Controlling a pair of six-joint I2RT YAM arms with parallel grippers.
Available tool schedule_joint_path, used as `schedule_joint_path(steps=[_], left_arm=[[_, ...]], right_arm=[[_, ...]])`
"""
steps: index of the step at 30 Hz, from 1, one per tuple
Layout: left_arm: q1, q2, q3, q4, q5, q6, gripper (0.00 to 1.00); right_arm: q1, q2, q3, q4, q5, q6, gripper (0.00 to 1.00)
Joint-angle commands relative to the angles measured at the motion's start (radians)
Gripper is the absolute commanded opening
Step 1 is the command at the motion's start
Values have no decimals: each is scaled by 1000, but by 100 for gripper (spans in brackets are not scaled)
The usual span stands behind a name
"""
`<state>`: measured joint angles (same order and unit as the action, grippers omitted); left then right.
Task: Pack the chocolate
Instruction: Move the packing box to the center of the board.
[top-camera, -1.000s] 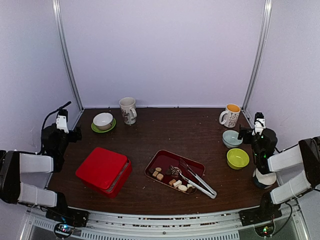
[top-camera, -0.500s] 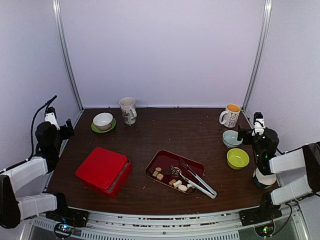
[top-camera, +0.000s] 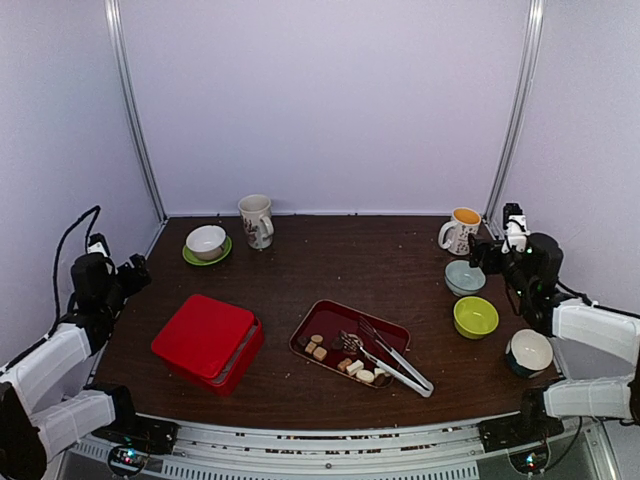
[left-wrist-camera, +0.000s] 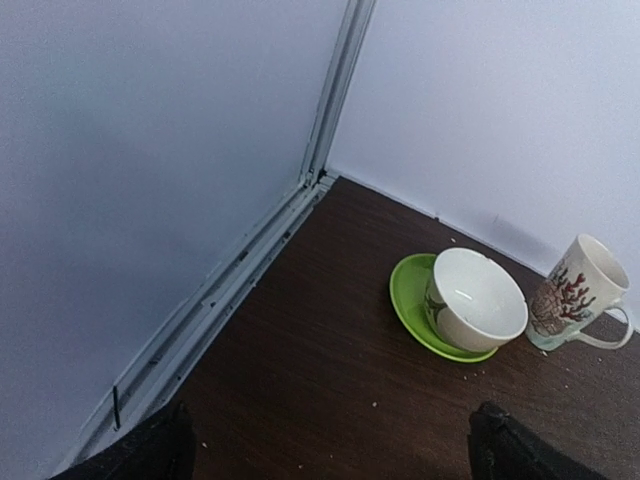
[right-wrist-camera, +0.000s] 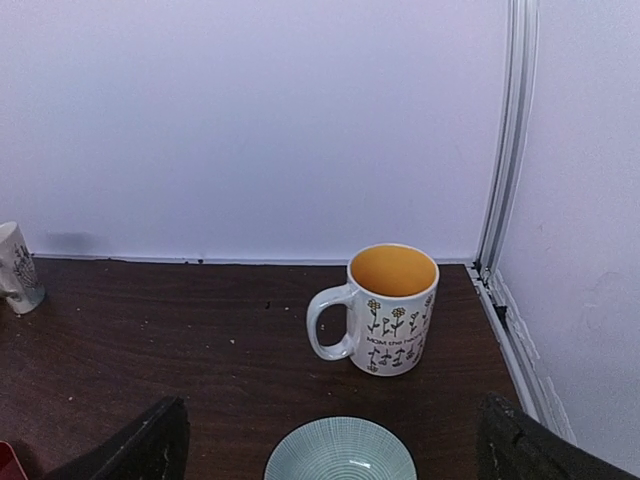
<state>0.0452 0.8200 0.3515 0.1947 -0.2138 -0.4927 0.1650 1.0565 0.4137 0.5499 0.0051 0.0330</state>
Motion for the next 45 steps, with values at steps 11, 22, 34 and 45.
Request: schedule_joint_path(steps=[11, 22, 34, 45], left_arm=[[4, -65, 47, -364, 356, -137, 98], [4, -188, 87, -689, 400, -237, 98], [3, -396, 116, -1014, 391, -595, 97], [3, -242, 235, -1248, 189, -595, 56]], right_arm=[[20, -19, 178, -517, 66, 399, 100], [76, 66, 234, -612, -176, 365, 100], [198, 127, 279, -575, -191, 350, 100], [206, 151, 267, -530, -136, 357, 100]])
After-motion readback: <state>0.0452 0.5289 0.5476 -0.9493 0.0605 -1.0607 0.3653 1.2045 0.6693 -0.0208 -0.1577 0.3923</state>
